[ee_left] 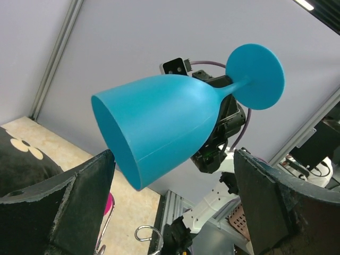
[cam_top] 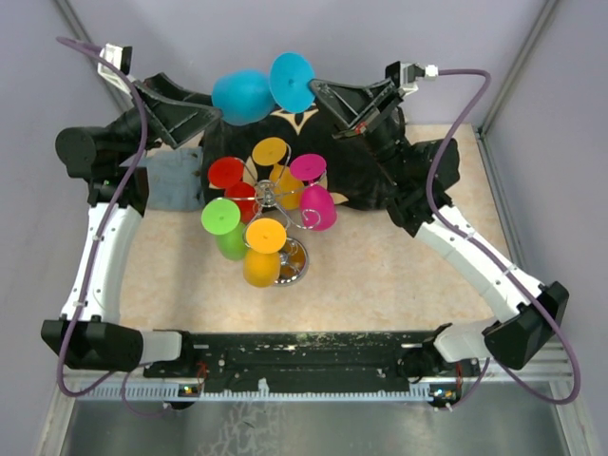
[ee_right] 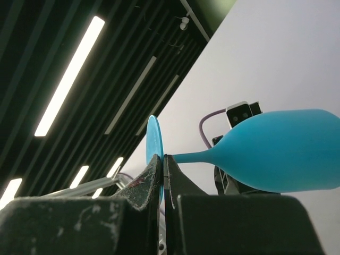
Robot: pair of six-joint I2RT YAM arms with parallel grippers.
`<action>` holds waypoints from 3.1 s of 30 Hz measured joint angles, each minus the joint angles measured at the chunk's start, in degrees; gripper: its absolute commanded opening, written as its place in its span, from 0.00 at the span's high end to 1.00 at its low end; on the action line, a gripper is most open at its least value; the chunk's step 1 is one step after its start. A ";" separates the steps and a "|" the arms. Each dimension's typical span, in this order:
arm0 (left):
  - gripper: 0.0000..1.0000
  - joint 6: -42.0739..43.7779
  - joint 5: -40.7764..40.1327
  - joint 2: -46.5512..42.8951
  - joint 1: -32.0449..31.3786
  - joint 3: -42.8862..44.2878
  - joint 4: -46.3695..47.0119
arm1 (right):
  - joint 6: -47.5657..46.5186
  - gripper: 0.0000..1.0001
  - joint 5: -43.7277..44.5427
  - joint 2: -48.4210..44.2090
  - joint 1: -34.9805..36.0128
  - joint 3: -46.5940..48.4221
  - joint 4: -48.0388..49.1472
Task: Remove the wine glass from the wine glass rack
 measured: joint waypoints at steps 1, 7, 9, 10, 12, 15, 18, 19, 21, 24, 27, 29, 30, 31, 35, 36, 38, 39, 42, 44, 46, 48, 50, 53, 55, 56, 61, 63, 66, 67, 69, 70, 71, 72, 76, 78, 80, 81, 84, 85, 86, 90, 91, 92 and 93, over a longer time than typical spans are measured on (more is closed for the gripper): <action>0.03 -0.22 0.02 0.00 0.00 0.09 0.17 | 0.42 1.00 -0.02 0.17 0.00 -0.44 0.72; 0.11 -1.33 0.15 -0.20 -0.04 0.98 0.94 | 3.10 1.00 -0.02 1.84 0.00 -2.82 5.44; 0.15 -1.53 0.17 -0.52 -0.04 0.98 1.03 | 4.22 1.00 0.02 2.54 0.00 -3.56 7.17; 0.19 -1.60 0.17 -0.72 -0.04 0.98 1.05 | 5.03 1.00 0.07 2.89 0.00 -4.04 8.41; 0.31 -1.66 0.17 -1.18 -0.04 0.98 0.98 | 6.64 1.00 0.28 3.41 0.00 -5.62 11.37; 0.51 -1.73 0.15 -2.19 -0.04 0.98 0.57 | 8.96 1.00 0.83 4.07 -0.02 -7.72 15.30; 0.75 -1.42 0.07 -3.78 -0.04 0.98 -0.44 | 11.47 1.00 1.14 5.49 0.00 -8.52 19.69; 0.84 -1.14 0.02 -4.42 -0.04 0.98 -0.74 | 12.22 1.00 1.14 6.01 0.00 -8.74 21.14; 1.00 -1.27 0.02 -5.68 -0.04 1.09 -1.09 | 13.51 1.00 1.53 7.26 -0.02 -8.92 23.28; 1.00 -0.94 0.76 -7.50 -0.39 2.49 -1.36 | 15.45 1.00 1.36 9.88 0.00 -9.22 24.44; 1.00 -0.11 1.68 -8.33 0.66 2.89 -2.99 | 16.46 1.00 0.92 11.04 0.44 -9.20 26.60; 1.00 0.26 1.77 -8.31 1.16 3.23 -4.00 | 16.31 1.00 0.37 11.04 0.31 -9.14 26.97; 1.00 0.66 1.97 -8.26 1.42 3.50 -4.68 | 16.24 1.00 -0.13 11.06 0.31 -9.14 26.95; 1.00 1.01 2.19 -8.28 1.62 3.63 -5.11 | 16.22 1.00 -0.44 11.13 0.28 -9.14 26.88; 1.00 2.03 3.15 -9.05 2.08 3.80 -6.60 | 16.15 0.89 -1.27 11.17 0.31 -10.40 28.28; 1.00 2.19 3.56 -9.25 2.08 3.80 -6.97 | 16.20 0.83 -1.36 11.17 0.31 -11.30 29.24; 1.00 2.64 3.21 -9.49 2.49 3.82 -7.06 | 16.11 0.77 -1.66 11.17 0.31 -13.42 30.91; 1.00 2.93 2.64 -9.51 3.08 3.85 -6.88 | 16.09 0.75 -1.68 11.17 0.31 -14.47 31.87; 1.00 3.43 1.27 -9.49 4.24 3.85 -6.80 | 16.20 0.69 -1.95 11.19 0.31 -16.11 34.16; 1.00 3.61 0.96 -9.51 4.37 3.85 -6.78 | 16.61 0.66 -2.01 11.32 0.31 -16.26 36.41; 1.00 4.04 0.94 -9.51 4.61 4.11 -6.86 | 16.87 0.64 -2.25 11.50 0.31 -16.22 38.62; 1.00 5.73 0.79 -9.49 5.05 4.87 -7.72 | 16.90 0.59 -3.10 11.56 0.31 -16.13 39.28; 1.00 9.49 0.42 -9.49 5.68 6.58 -10.71 | 16.20 0.54 -4.85 11.56 0.24 -15.47 38.53; 1.00 18.75 -1.31 -9.86 6.25 9.68 -18.53 | 12.11 0.50 -8.59 10.10 -0.17 -13.84 32.22; 1.00 25.24 -2.97 -10.62 6.29 10.62 -24.09 | 8.81 0.50 -10.69 7.56 -0.87 -13.60 26.34; 1.00 28.28 -3.82 -11.10 6.36 10.82 -26.69 | 7.61 0.49 -11.52 6.25 -1.40 -13.62 24.06; 1.00 40.39 -9.62 -12.57 6.54 11.23 -38.18 | 1.38 0.45 -14.38 -2.56 -6.36 -14.01 11.82; 1.00 46.69 -14.58 -12.39 6.54 12.52 -44.44 | -2.51 0.44 -15.06 -6.43 -7.96 -14.03 5.03; 1.00 56.54 -25.66 -12.81 6.58 13.05 -52.70 | -9.44 0.44 -15.65 -10.64 -8.57 -13.14 -6.67; 1.00 59.49 -29.99 -13.07 6.58 12.96 -55.04 | -11.54 0.44 -15.82 -11.50 -8.57 -12.55 -10.27; 1.00 65.26 -39.08 -13.88 6.58 12.33 -58.95 | -15.56 0.44 -15.85 -13.11 -8.72 -11.45 -17.33; 1.00 67.45 -42.62 -14.32 6.58 11.98 -60.59 | -16.92 0.44 -15.82 -13.77 -8.83 -11.28 -19.78; 1.00 70.40 -47.23 -14.86 6.62 11.65 -63.01 | -18.73 0.44 -15.76 -14.67 -9.05 -11.28 -23.12; 1.00 71.91 -49.70 -15.17 6.64 11.50 -64.46 | -20.06 0.44 -15.61 -15.32 -9.09 -11.26 -25.75; 1.00 77.42 -58.82 -16.70 7.78 9.44 -72.26 | -24.98 0.44 -13.90 -16.46 -9.22 -9.64 -36.87; 1.00 78.62 -60.52 -17.29 8.39 7.13 -76.56 | -27.43 0.44 -12.50 -16.33 -9.35 -7.61 -43.15; 1.00 79.38 -60.78 -17.16 8.81 4.57 -80.78 | -29.90 0.44 -10.88 -16.02 -9.42 -4.94 -49.44; 1.00 79.76 -60.61 -16.65 8.87 3.32 -83.27 | -31.06 0.44 -9.97 -15.80 -9.46 -3.56 -52.28; 1.00 80.63 -58.86 -14.03 9.38 -1.55 -89.26 | -34.42 0.44 -6.84 -15.39 -9.46 -0.09 -60.00; 1.00 80.74 -57.77 -13.05 9.57 -4.28 -90.38 | -35.34 0.44 -5.68 -15.41 -9.46 0.57 -62.47; 1.00 80.83 -56.89 -12.26 9.70 -6.62 -91.62 | -36.09 0.44 -4.63 -15.47 -9.46 0.96 -64.43; 1.00 80.87 -53.83 -10.75 9.99 -12.41 -94.84 | -38.25 0.45 -0.68 -15.63 -9.46 1.11 -72.28; 1.00 80.87 -53.05 -10.64 9.99 -13.11 -95.23 | -38.69 0.45 0.35 -15.72 -9.46 1.03 -74.25; 1.00 80.87 -52.43 -10.62 9.99 -13.66 -95.23 | -38.84 0.45 0.87 -15.87 -9.46 0.94 -75.38; 1.00 80.87 -51.98 -10.62 10.01 -14.08 -95.08 | -39.12 0.45 1.55 -16.17 -9.46 0.72 -76.46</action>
